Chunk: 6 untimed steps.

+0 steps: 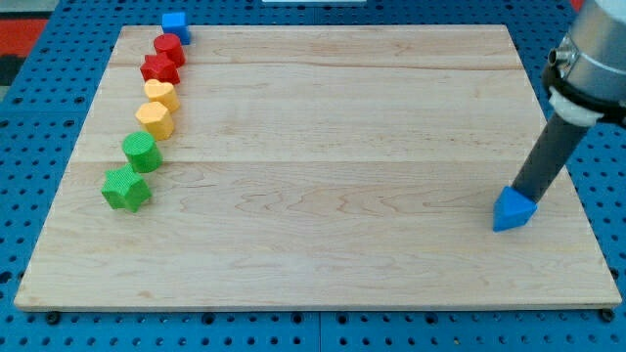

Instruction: Move the blue triangle below the green star to form a line

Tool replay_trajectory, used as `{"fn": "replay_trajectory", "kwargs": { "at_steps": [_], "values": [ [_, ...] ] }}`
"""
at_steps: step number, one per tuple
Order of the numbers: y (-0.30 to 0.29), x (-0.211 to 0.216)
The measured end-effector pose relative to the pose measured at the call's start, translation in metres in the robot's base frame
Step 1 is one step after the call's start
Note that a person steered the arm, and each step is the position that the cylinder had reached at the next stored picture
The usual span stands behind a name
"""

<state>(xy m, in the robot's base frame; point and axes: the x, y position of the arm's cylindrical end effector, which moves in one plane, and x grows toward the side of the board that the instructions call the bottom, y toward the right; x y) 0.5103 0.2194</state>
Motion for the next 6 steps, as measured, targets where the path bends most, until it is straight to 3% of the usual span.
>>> {"fn": "replay_trajectory", "kwargs": {
  "at_steps": [1,3,4,6],
  "values": [
    [-0.016,0.02],
    [0.017,0.066],
    [-0.015,0.074],
    [-0.002,0.041]
  ]
}}
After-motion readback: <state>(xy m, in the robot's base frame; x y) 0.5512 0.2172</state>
